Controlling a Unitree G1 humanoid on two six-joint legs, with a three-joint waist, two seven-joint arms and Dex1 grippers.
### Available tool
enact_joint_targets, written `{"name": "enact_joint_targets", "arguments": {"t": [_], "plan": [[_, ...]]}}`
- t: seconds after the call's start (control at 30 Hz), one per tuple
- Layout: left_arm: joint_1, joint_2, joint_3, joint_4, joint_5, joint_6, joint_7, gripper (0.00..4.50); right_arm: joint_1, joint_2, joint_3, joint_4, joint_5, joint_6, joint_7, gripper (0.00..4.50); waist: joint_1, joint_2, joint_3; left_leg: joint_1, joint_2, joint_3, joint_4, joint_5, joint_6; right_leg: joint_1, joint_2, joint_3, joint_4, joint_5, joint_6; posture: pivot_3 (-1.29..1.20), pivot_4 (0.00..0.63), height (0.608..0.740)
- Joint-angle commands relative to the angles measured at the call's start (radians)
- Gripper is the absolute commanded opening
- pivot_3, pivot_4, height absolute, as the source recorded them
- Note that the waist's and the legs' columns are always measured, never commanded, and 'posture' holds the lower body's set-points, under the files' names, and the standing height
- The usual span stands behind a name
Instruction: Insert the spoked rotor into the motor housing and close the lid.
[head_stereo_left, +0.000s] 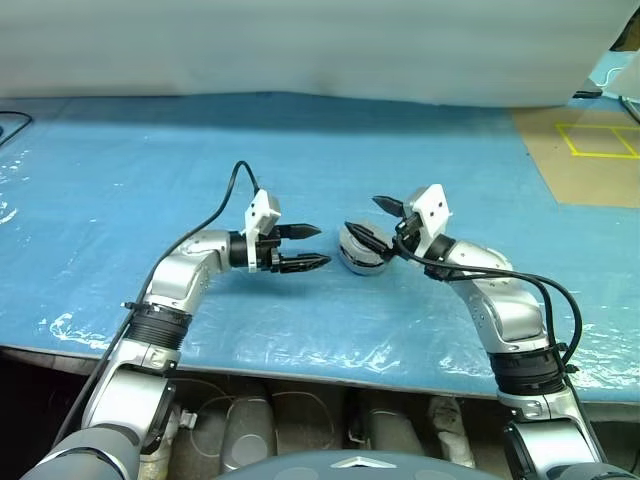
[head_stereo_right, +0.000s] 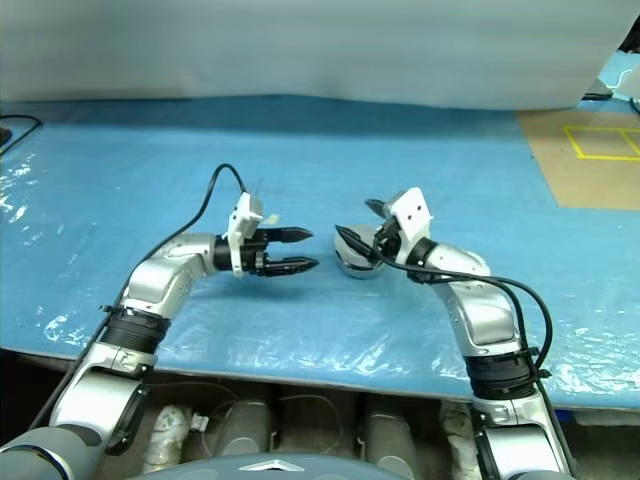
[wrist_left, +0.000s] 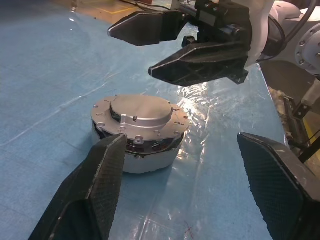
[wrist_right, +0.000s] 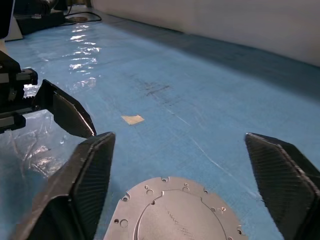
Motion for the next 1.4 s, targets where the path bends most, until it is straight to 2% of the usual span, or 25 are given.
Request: {"name": "enact_joint_targets", "arguments": {"t": [0.03,0.77,1.0,1.03,1.1,1.2,1.4], "plan": [[0.005,0.009,0.012,-0.024,-0.002,-0.014,0.004,3.72,-0.012,-0.02,0.025,-0.03,-0.004,0.012,0.019,4.45,0.0,0.0,0.0,0.0,0.0,0.0,0.0,0.0,0.0,0.0,0.0,0.0,0.0,0.0,0.0,0.0,0.15,0.74],[0.017,0.009,0.004,-0.047,-0.005,-0.002,0.02,3.72,0.031,-0.014,0.063,0.225,-0.095,-0.098,0.035,4.45,-0.001,0.0,0.0,0.0,0.0,0.0,0.001,0.0,0.0,0.0,0.0,0.0,0.001,0.0,0.0,0.0,0.15,0.74],[0.015,0.018,0.004,-0.042,-0.003,-0.002,0.012,3.72,0.057,-0.016,0.073,0.294,-0.134,-0.171,0.008,4.45,-0.001,0.0,0.0,0.007,0.0,0.0,0.002,0.0,0.001,0.007,-0.001,0.0,0.001,-0.001,0.001,0.0,0.15,0.74],[0.017,0.018,0.005,-0.044,-0.003,-0.002,0.011,3.72,0.058,-0.016,0.077,0.298,-0.143,-0.186,0.001,4.29,-0.001,0.0,0.0,0.009,0.0,0.0,0.002,0.0,0.001,0.009,-0.001,0.0,0.001,-0.004,0.006,0.0,0.15,0.74],[0.018,0.018,0.005,-0.044,-0.003,-0.003,0.011,3.72,0.055,-0.017,0.074,0.304,-0.141,-0.195,0.005,3.83,-0.001,0.0,0.0,0.013,0.0,0.0,0.001,-0.001,0.001,0.013,-0.001,0.0,0.0,-0.004,0.007,0.0,0.15,0.74],[0.017,0.017,0.004,-0.043,-0.003,-0.002,0.012,3.72,0.043,-0.024,0.071,0.305,-0.136,-0.203,0.012,2.96,-0.001,0.0,0.0,0.014,0.0,0.0,0.001,-0.001,0.001,0.014,-0.002,0.0,0.0,-0.004,0.007,0.0,0.15,0.74],[0.011,0.017,0.001,-0.037,-0.001,-0.002,0.008,3.72,0.021,-0.03,0.067,0.321,-0.134,-0.177,0.009,2.95,-0.001,0.0,0.0,0.013,0.0,0.0,0.001,-0.001,0.001,0.014,-0.002,0.0,0.0,-0.004,0.008,0.0,0.15,0.74]]}}
